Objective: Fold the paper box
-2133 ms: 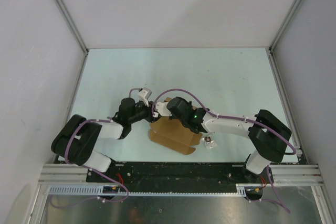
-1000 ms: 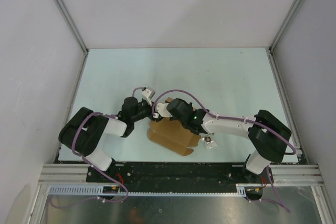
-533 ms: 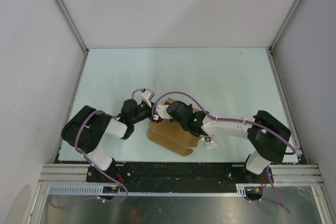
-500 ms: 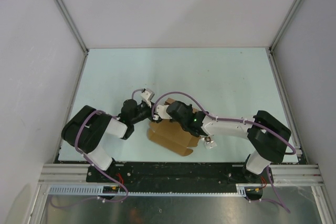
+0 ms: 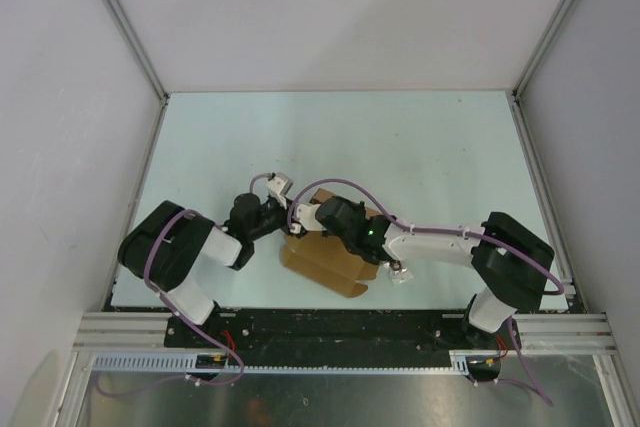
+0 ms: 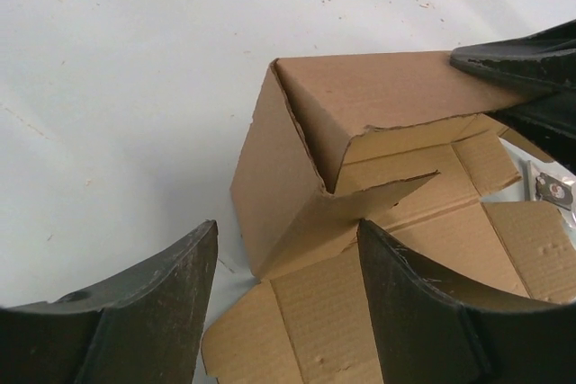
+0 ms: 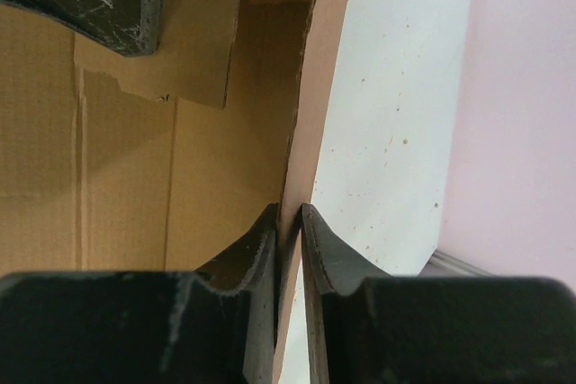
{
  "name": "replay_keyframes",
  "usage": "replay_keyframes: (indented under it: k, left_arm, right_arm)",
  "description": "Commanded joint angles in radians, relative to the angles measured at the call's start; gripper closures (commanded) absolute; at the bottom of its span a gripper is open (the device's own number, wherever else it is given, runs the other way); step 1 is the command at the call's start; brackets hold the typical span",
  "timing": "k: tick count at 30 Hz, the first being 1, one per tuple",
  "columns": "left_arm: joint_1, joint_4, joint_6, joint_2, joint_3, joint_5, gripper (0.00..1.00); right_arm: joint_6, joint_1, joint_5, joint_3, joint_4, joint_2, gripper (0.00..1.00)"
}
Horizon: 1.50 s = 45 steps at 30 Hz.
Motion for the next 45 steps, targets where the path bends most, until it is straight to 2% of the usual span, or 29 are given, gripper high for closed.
replay_keyframes:
  k: [1,29,34,45]
  left_arm:
    - [-0.006,0.046,0.005,-0.011,-0.012,-0.027,0.31]
    - [-0.02,0.078,0.021,0.08,0.078,-0.069,0.24]
    - [-0.028,0.115,0.01,0.095,0.074,-0.081,0.27]
    - [-0.063,0.238,-0.042,0.141,0.034,-0.139,0.47]
  right_arm:
    - [0.044,0.017,-0.057,-0.025,-0.054,-0.01,0.8]
    - [0.118,0.032,-0.161,-0.042,-0.056,-0.033,0.77]
    - [0.127,0.031,-0.171,-0.042,-0.054,-0.026,0.78]
    - [0.148,0.031,-0.192,-0.042,-0.064,-0.017,0.78]
